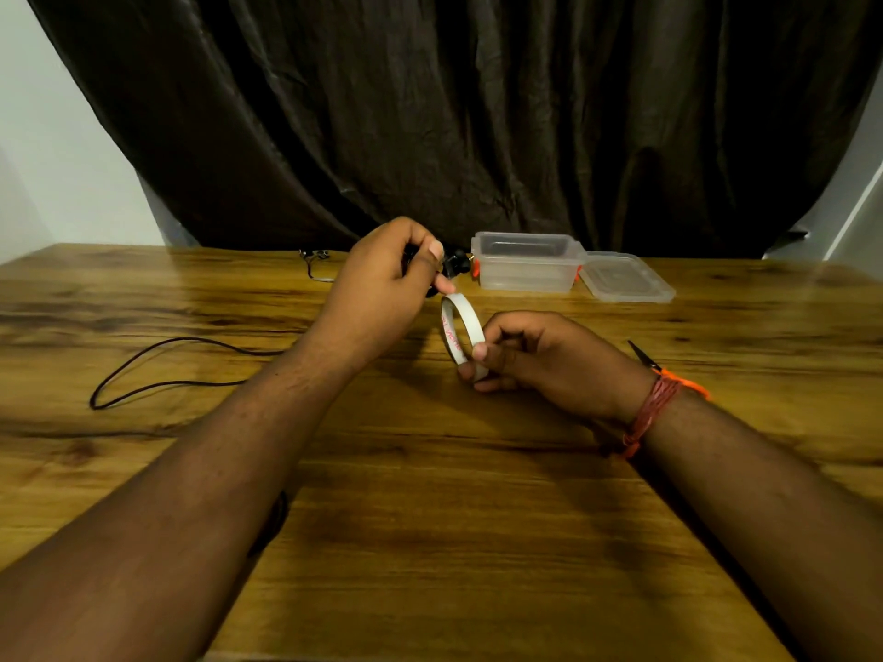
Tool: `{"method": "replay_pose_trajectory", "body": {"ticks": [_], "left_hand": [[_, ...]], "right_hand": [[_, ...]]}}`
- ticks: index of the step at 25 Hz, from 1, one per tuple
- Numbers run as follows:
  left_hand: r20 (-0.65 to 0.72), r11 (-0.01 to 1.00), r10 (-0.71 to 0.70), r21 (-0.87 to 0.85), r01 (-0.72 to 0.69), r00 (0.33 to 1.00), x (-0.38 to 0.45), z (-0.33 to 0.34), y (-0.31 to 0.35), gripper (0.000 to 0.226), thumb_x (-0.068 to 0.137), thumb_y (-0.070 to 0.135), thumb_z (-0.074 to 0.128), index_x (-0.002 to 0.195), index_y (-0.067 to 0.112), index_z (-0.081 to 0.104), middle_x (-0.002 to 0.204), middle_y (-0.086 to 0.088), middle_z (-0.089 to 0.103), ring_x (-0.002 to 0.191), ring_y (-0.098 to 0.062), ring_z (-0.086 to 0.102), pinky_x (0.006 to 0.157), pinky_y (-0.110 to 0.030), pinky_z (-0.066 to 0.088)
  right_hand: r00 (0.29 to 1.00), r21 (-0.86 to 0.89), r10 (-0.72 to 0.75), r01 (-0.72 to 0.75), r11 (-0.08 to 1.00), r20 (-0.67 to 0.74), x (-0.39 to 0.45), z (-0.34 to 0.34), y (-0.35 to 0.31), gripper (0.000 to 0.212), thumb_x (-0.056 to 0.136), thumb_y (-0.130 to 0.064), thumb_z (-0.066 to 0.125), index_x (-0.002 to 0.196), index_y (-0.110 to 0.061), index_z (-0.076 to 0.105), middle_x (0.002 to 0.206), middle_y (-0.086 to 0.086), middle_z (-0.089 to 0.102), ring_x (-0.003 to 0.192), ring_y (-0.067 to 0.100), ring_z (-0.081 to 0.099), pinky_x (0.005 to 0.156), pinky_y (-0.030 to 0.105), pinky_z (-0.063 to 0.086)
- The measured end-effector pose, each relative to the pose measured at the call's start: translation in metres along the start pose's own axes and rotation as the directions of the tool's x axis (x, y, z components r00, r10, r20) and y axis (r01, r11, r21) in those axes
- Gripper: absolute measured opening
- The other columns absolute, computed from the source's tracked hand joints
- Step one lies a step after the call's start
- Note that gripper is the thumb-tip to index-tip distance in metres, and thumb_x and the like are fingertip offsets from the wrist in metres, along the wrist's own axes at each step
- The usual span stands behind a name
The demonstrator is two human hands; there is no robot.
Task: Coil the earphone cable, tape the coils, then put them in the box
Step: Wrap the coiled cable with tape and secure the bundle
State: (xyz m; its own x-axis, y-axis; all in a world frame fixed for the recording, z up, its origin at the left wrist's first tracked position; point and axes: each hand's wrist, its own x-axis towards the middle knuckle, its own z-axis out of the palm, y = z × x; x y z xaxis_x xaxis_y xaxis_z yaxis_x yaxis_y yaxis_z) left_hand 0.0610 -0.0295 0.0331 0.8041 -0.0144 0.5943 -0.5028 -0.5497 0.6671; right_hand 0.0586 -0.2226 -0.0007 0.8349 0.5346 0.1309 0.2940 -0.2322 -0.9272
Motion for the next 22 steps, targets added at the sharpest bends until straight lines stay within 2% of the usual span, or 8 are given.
{"method": "replay_pose_trajectory", "body": {"ticks": [3, 6, 11, 14, 16, 18, 20, 22], "left_hand": [[-0.004, 0.999, -0.029, -0.028, 0.029, 1.000, -0.002, 0.002, 0.002, 0.015, 0.101, 0.023, 0.046, 0.098, 0.012, 0.055, 0.078, -0.001, 0.072, 0.075, 0.004, 0.067, 0.069, -0.009, 0.045], [0.006, 0.999, -0.039, -0.026, 0.039, 0.999, -0.004, 0.005, 0.003, 0.015, 0.102, 0.023, 0.045, 0.101, 0.012, 0.055, 0.080, 0.000, 0.071, 0.076, 0.005, 0.067, 0.067, -0.006, 0.043], [0.010, 1.000, -0.002, 0.003, 0.002, 1.000, -0.006, 0.007, 0.003, 0.014, 0.102, 0.024, 0.045, 0.099, 0.015, 0.054, 0.080, 0.001, 0.071, 0.078, 0.006, 0.066, 0.072, -0.017, 0.046], [0.020, 0.999, 0.023, 0.022, -0.023, 1.000, -0.007, 0.009, 0.004, 0.012, 0.102, 0.025, 0.044, 0.097, 0.018, 0.054, 0.079, 0.003, 0.071, 0.079, 0.004, 0.065, 0.076, -0.021, 0.047], [0.025, 1.000, 0.024, 0.018, -0.024, 0.999, -0.008, 0.010, 0.005, 0.013, 0.101, 0.025, 0.044, 0.098, 0.019, 0.054, 0.079, 0.003, 0.070, 0.080, 0.003, 0.066, 0.078, -0.024, 0.048], [0.029, 1.000, 0.025, 0.001, -0.025, 0.999, -0.008, 0.012, 0.006, 0.012, 0.101, 0.025, 0.044, 0.096, 0.021, 0.054, 0.080, 0.003, 0.070, 0.080, 0.002, 0.066, 0.079, -0.027, 0.049], [0.021, 1.000, 0.028, -0.009, -0.028, 0.999, -0.008, 0.012, 0.004, 0.011, 0.101, 0.025, 0.044, 0.095, 0.022, 0.053, 0.081, 0.002, 0.069, 0.080, 0.000, 0.067, 0.081, -0.032, 0.051], [0.018, 1.000, 0.027, -0.010, -0.027, 0.999, -0.008, 0.013, 0.004, 0.011, 0.101, 0.026, 0.044, 0.096, 0.022, 0.053, 0.081, 0.002, 0.069, 0.081, -0.002, 0.068, 0.083, -0.035, 0.052]], "right_hand": [[0.999, -0.025, 0.012, -0.011, 1.000, 0.035, 0.002, 0.000, 0.004, 0.022, 0.093, -0.009, 0.059, 0.099, 0.012, 0.057, 0.105, 0.024, 0.069, 0.105, 0.032, 0.068, 0.092, 0.042, 0.056], [0.999, -0.033, 0.013, -0.012, 0.999, 0.049, 0.003, 0.000, 0.008, 0.021, 0.092, -0.008, 0.060, 0.099, 0.012, 0.056, 0.107, 0.023, 0.069, 0.105, 0.031, 0.068, 0.092, 0.041, 0.056], [0.996, -0.106, 0.009, 0.000, 0.994, 0.090, 0.002, -0.005, 0.005, 0.023, 0.088, -0.010, 0.067, 0.109, -0.002, 0.063, 0.107, 0.016, 0.071, 0.103, 0.028, 0.069, 0.092, 0.040, 0.056], [0.999, -0.277, -0.026, 0.013, 0.961, -0.040, -0.004, -0.027, -0.007, 0.016, 0.085, -0.021, 0.070, 0.100, -0.017, 0.068, 0.097, 0.006, 0.072, 0.092, 0.017, 0.069, 0.086, 0.035, 0.057], [0.984, -0.580, -0.062, -0.048, 0.813, -0.168, -0.013, -0.055, -0.016, 0.007, 0.086, -0.027, 0.070, 0.090, -0.023, 0.069, 0.087, -0.002, 0.071, 0.087, 0.014, 0.066, 0.083, 0.032, 0.053], [0.967, -0.800, 0.081, -0.245, 0.547, -0.241, -0.026, -0.085, -0.020, 0.009, 0.086, -0.029, 0.070, 0.083, -0.021, 0.067, 0.085, -0.002, 0.068, 0.086, 0.017, 0.063, 0.079, 0.030, 0.049], [0.885, -0.841, 0.309, -0.440, 0.315, -0.348, -0.038, -0.106, -0.020, 0.014, 0.085, -0.031, 0.070, 0.076, -0.021, 0.065, 0.087, 0.002, 0.066, 0.085, 0.022, 0.062, 0.075, 0.031, 0.048], [0.808, -0.817, 0.437, -0.526, 0.236, -0.395, -0.047, -0.115, -0.019, 0.010, 0.081, -0.024, 0.071, 0.076, -0.016, 0.068, 0.084, 0.007, 0.070, 0.081, 0.025, 0.067, 0.078, 0.037, 0.056]]}}
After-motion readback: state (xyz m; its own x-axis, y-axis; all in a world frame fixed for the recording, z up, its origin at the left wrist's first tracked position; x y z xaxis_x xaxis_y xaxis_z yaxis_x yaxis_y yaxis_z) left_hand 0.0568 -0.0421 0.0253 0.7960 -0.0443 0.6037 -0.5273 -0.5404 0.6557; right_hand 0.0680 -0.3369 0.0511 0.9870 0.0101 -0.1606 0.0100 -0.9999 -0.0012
